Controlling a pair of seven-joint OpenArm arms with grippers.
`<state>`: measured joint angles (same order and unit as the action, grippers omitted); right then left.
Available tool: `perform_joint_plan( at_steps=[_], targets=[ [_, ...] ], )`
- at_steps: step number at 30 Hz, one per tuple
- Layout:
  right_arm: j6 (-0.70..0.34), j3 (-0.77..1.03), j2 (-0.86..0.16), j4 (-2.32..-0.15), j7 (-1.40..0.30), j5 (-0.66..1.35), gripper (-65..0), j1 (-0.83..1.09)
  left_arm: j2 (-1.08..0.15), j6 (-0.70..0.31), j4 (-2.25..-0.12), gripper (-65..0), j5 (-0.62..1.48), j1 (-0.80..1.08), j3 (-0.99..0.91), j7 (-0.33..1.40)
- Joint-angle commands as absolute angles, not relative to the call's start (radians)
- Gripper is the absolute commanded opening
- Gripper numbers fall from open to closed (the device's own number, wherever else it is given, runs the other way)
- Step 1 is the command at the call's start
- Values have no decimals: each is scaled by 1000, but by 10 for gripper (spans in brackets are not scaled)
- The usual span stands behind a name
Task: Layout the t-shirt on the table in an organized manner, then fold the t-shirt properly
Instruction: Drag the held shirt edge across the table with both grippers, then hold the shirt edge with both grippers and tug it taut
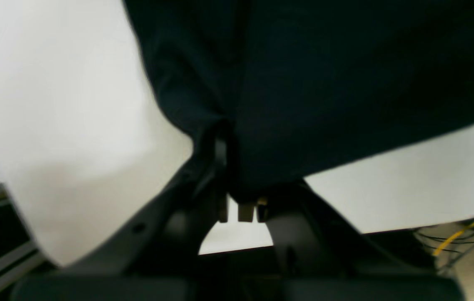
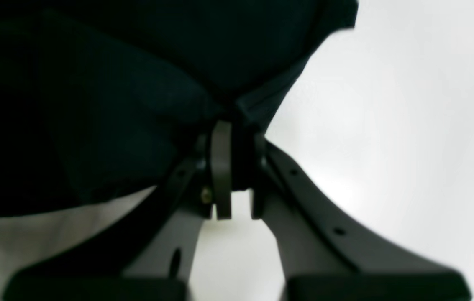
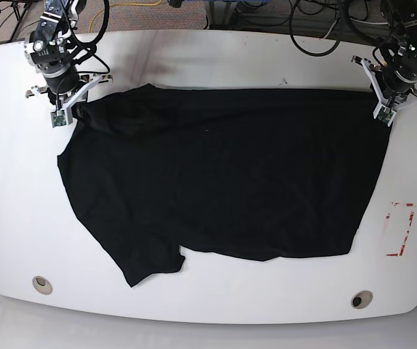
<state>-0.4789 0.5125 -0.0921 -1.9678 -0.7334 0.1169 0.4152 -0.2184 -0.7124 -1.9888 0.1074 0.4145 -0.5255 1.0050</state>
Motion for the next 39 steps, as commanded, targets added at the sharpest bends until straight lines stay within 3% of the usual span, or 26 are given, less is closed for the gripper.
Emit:
perform_joint_plan(
  at_steps=[1,8,10,13,17,20,22,39],
  targets=[
    [-458,524,-85,-1988,-711,101,-650,435,-242,-698,-2005,-650,79,407,-538,1009],
    [-458,522,-58,-1985,-716,101,-642,476,-242,-698,-2005,-650,79,387,-535,1009],
    [-458,522,-51,-1985,-716,97,-606,481,-243,-698,-2005,-650,79,387,-535,1009],
    [-458,527,-41,-1983,-716,94,-487,493,-243,-698,-2005,-650,79,387,-533,1009],
    [-458,527,-25,-1983,-716,94,-274,503,-243,-698,-2005,-650,79,387,-533,1009],
    [-458,527,-19,-1986,-716,101,-163,519,-243,-698,-2005,-650,79,387,-533,1009],
    [-458,522,-16,-1988,-716,104,-125,535,-243,-698,-2005,-650,79,387,-533,1009],
    [-616,710,56,-1982,-725,381,-120,527,-243,-698,-2005,-650,79,386,-533,1007]
  ],
)
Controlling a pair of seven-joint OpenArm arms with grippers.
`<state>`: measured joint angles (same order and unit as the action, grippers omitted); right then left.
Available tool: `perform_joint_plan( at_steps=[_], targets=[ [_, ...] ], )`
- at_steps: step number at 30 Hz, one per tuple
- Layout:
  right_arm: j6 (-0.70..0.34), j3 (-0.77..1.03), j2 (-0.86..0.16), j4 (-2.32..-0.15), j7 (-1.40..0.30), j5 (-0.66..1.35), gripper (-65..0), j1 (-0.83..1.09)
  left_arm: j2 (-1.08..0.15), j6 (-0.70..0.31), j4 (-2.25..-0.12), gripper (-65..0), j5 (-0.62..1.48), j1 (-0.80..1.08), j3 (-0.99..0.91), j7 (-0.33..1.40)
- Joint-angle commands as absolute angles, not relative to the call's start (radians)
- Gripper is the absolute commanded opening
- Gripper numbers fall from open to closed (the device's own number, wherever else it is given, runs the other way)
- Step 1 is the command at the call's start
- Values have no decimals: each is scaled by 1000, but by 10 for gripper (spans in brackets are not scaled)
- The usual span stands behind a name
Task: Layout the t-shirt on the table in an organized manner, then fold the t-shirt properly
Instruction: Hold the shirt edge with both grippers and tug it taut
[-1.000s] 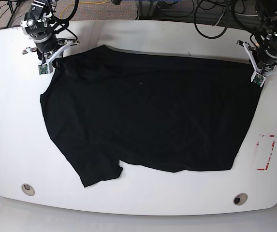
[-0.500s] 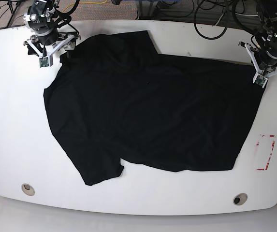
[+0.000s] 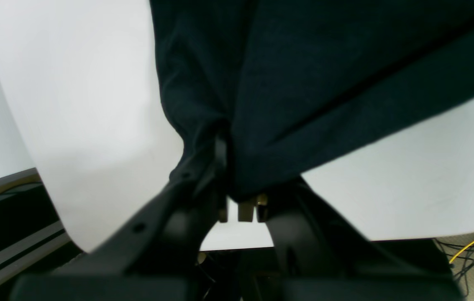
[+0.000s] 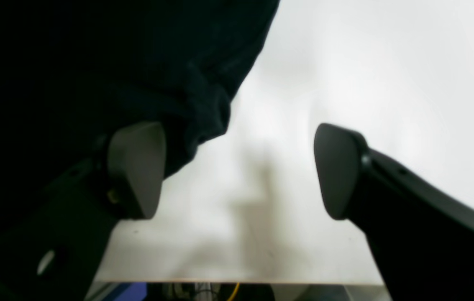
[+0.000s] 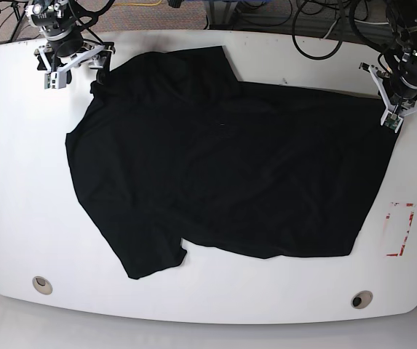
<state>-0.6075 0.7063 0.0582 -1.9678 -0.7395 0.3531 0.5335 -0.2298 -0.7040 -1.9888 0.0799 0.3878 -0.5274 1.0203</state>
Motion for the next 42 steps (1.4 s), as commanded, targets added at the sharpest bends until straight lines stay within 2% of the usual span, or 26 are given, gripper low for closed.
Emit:
perform_joint_plan(
  at_steps=[1,8,12,19,26,29,32,38,39,42],
  targets=[
    [-616,711,56,-1982,-736,386,-120,519,-243,-698,-2005,-650,79,386,-533,1007],
    [-625,713,71,-1980,-860,392,-120,478,-243,-698,-2005,-650,79,386,-532,1007],
    [-625,713,108,-1939,-862,424,-120,472,-243,-698,-2005,-650,79,386,-532,1007],
    [-625,705,111,-1837,-863,506,-120,472,-265,-698,-2005,-650,79,386,-532,1007],
    [-625,704,116,-1827,-872,526,-135,478,-277,-698,-2003,-650,79,386,-532,1007],
    [-625,704,125,-1825,-895,526,-195,478,-277,-698,-2003,-650,79,386,-532,1007],
    [-625,702,130,-1825,-905,526,-320,478,-277,-698,-2003,-650,79,386,-532,1007],
    [-625,704,127,-1827,-905,519,-628,479,-277,-698,-2003,-650,79,386,-513,1007],
    [-625,704,119,-1827,-905,518,-650,479,-277,-698,-2003,-650,79,386,-503,1007],
    [-625,708,82,-1828,-909,516,-640,486,-278,-698,-2003,-650,79,386,-484,1007]
  ],
)
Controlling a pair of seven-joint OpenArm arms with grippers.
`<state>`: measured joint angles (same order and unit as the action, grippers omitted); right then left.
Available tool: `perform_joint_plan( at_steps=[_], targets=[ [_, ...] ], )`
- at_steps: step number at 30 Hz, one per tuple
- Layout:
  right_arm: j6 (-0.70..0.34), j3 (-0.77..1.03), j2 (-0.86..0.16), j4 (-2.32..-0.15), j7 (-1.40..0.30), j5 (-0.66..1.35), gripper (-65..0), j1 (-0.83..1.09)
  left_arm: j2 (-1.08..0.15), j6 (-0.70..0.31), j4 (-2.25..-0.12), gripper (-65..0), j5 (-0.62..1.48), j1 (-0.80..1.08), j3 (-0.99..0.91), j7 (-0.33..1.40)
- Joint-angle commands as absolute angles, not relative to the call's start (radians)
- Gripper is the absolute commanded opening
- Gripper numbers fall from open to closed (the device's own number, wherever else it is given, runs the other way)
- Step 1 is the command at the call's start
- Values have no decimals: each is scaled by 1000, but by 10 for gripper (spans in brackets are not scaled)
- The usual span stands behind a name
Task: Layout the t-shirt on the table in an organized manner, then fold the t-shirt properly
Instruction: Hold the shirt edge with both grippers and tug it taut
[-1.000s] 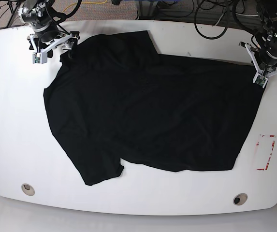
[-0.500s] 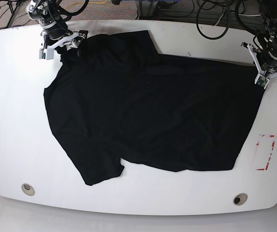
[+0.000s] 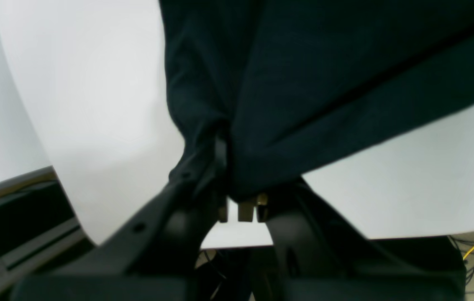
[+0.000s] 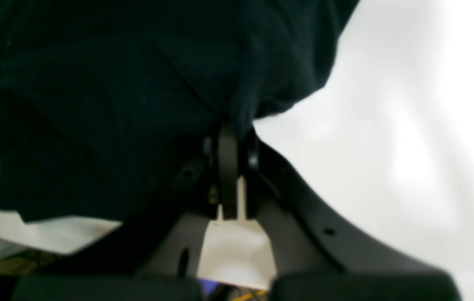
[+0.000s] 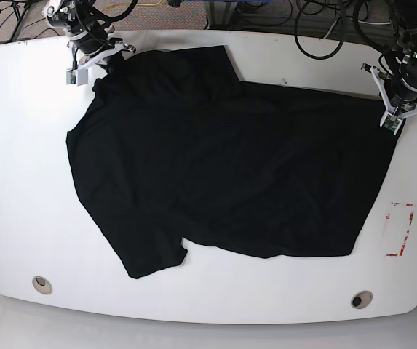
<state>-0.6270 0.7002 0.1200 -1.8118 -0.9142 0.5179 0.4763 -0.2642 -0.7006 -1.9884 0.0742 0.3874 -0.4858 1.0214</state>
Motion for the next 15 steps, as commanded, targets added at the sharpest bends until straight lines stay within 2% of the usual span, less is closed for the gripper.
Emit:
perform_joint_plan(
  at_steps=[1,15],
  targets=[
    [-625,710,70,-1828,-918,519,-634,493,-278,-698,-2003,-650,79,386,-481,1007],
    [-624,713,-188,-1831,-1069,524,-637,507,-277,-698,-2003,-650,79,390,-432,1007]
  ],
)
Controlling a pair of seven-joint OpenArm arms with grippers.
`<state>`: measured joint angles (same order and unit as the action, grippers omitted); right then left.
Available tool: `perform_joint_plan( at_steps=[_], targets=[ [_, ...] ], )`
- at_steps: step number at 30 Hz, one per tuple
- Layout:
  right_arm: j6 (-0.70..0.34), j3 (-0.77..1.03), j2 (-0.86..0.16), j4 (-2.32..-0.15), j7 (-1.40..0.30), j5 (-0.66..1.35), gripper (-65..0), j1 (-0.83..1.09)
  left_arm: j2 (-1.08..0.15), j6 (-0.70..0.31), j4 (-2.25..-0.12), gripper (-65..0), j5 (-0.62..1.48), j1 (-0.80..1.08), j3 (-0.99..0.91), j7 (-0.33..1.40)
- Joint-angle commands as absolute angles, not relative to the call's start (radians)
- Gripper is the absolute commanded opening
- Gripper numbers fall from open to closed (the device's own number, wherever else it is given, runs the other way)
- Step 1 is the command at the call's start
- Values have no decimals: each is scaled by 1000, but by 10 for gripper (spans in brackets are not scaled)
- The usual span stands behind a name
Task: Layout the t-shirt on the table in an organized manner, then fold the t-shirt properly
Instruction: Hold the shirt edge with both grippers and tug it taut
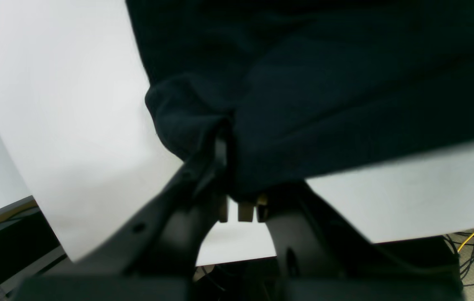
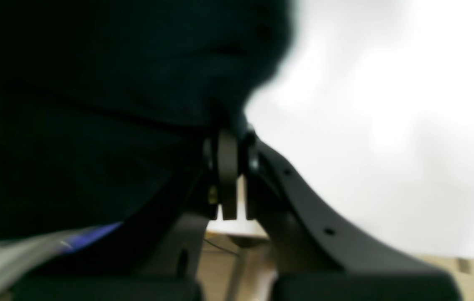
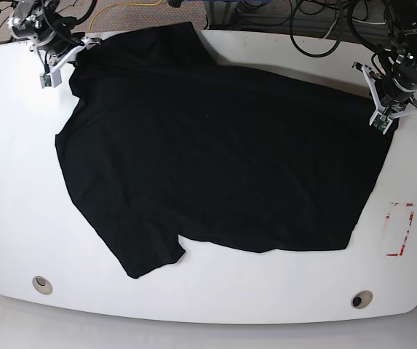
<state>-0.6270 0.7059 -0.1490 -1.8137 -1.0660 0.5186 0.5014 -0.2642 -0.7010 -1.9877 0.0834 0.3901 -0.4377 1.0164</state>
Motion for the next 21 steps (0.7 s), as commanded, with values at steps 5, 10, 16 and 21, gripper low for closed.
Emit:
perform_joint_plan(
  at_steps=[5,10,16,21],
  targets=[
    [-625,704,-237,-1831,-1110,524,-637,503,-277,-698,-1998,-650,77,409,-395,1007],
    [-625,702,-242,-1831,-1121,524,-637,501,-272,-698,-1991,-650,77,420,-349,1007],
    [-636,702,-236,-1833,-1145,526,-636,506,-271,-698,-1991,-650,77,433,-329,1007],
    [-698,702,-220,-1871,-1190,524,-636,506,-272,-698,-1991,-650,77,441,-328,1007]
  ],
)
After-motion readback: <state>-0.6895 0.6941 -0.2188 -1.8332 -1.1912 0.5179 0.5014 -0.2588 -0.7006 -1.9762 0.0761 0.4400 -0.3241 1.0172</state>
